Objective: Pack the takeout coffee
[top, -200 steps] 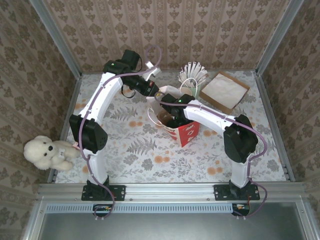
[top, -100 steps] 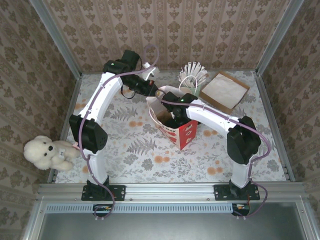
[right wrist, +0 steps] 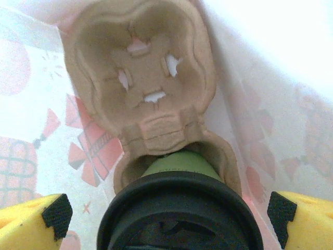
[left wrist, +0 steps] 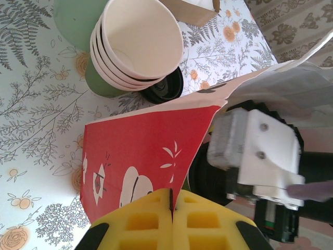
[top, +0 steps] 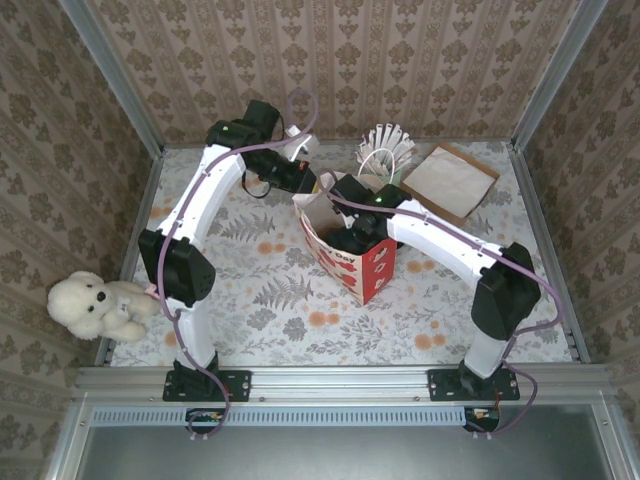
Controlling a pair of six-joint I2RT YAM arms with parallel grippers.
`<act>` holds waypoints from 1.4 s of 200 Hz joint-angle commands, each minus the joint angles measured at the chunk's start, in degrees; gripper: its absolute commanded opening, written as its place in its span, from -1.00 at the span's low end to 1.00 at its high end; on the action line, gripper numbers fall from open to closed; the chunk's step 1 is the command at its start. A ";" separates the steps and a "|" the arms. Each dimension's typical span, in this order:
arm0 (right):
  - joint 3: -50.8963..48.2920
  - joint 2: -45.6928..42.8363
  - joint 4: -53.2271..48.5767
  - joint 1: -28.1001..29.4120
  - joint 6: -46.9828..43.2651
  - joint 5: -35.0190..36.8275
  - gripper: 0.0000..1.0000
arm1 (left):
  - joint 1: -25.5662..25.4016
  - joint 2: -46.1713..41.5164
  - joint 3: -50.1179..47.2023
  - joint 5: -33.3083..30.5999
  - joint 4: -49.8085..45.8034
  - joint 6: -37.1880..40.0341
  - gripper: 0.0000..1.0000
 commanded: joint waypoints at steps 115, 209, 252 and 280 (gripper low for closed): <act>-8.54 -16.21 23.38 0.25 -7.15 -2.36 1.00 | 0.01 0.24 1.37 0.31 0.62 0.28 -1.00; -19.38 -27.26 37.03 -0.22 -8.34 -1.61 1.00 | 0.06 1.50 1.53 0.49 0.62 1.48 -1.00; -24.03 -32.88 41.42 -0.48 -11.04 -3.92 1.00 | 0.06 1.55 1.51 0.68 0.97 1.48 -1.00; -24.88 -36.46 40.11 -0.65 -11.48 -4.71 1.00 | 0.20 1.55 1.51 0.68 1.04 1.57 -1.00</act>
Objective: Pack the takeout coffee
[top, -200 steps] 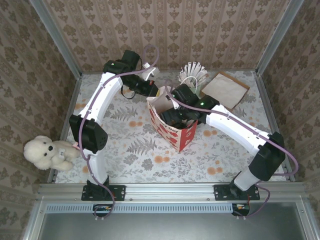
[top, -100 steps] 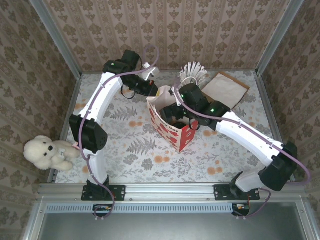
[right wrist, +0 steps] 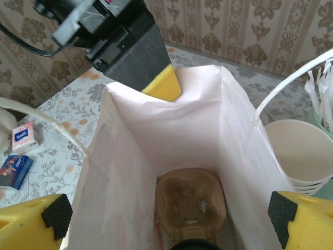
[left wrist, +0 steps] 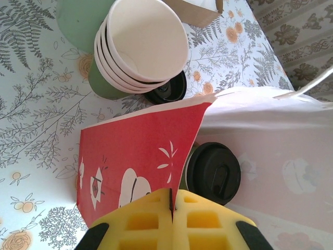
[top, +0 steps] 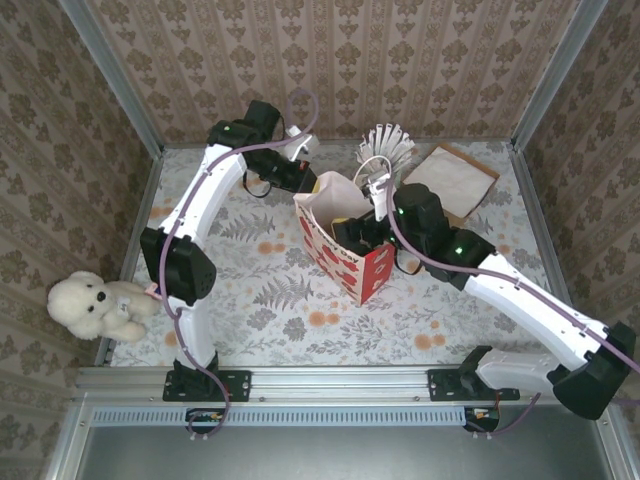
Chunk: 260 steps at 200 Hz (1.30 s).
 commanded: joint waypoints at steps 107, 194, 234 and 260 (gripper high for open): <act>7.27 -6.73 -24.75 -11.89 5.02 1.51 1.00 | 0.51 -0.54 1.75 2.78 1.47 -0.22 -0.60; 18.66 9.41 -29.11 -16.86 -2.24 -19.71 0.85 | 8.59 -17.34 -19.28 8.22 30.15 -20.28 0.42; 21.30 14.71 -26.81 -15.62 -5.18 -13.02 0.64 | 8.89 -28.52 -32.76 -17.88 32.24 -27.99 0.89; 23.53 17.79 -27.52 -15.45 -5.79 -12.38 0.49 | 8.88 -37.05 -43.36 -36.15 31.51 -34.60 1.00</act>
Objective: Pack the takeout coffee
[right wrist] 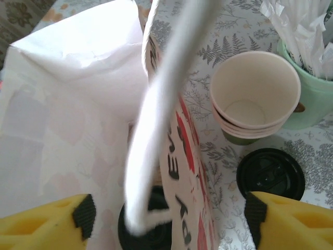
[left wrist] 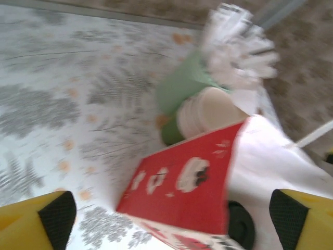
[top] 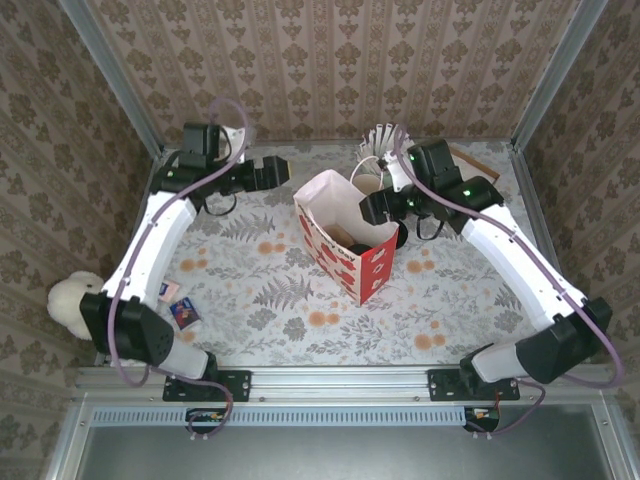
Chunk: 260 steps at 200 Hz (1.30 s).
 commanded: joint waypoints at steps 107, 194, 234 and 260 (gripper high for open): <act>4.57 4.84 -1.28 4.09 -2.80 2.69 -0.06 | -6.40 -23.51 -36.40 -27.47 3.07 -30.38 1.00; 11.66 10.99 -5.56 4.62 -14.14 -0.17 -0.55 | -2.01 -17.61 -27.83 -21.59 4.00 -20.14 1.00; 14.32 13.55 -4.09 4.62 -19.96 -8.08 -0.78 | 1.97 -20.07 -26.52 -23.78 1.28 -17.72 1.00; 16.31 15.79 -4.91 4.62 -23.71 -14.35 -0.80 | 6.48 -20.72 -26.06 -26.72 -3.58 -19.17 1.00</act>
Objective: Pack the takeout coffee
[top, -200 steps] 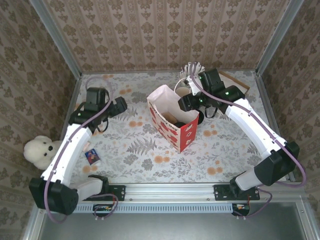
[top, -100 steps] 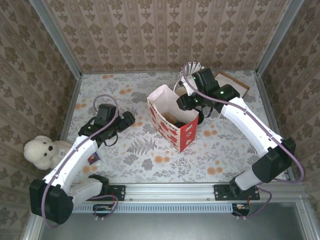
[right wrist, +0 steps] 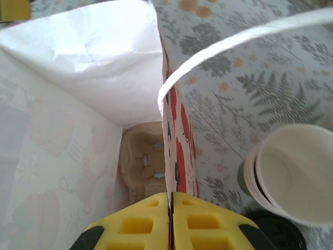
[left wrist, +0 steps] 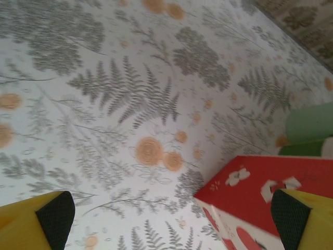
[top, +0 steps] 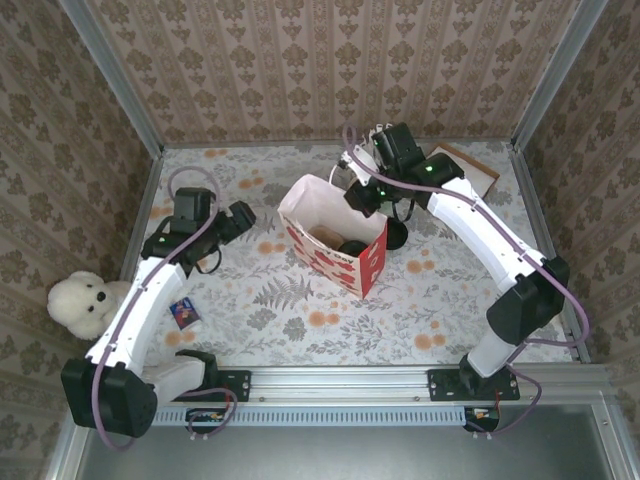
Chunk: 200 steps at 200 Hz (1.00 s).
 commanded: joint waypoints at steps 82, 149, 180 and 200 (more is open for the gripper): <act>30.46 21.89 -20.62 -0.15 -31.55 -16.13 -0.93 | 5.02 11.34 -5.45 1.03 2.28 -1.02 1.00; 46.93 32.60 -28.43 -1.94 -36.53 -14.99 -0.83 | 0.89 22.86 -1.54 2.85 3.54 0.51 1.00; 46.30 29.62 -27.30 -2.08 -33.02 -14.79 -0.11 | -1.25 25.64 -0.39 3.33 2.98 -0.35 1.00; 42.07 24.90 -24.25 -2.04 -29.99 -11.39 0.34 | -1.99 25.78 -0.96 3.09 2.79 -1.07 1.00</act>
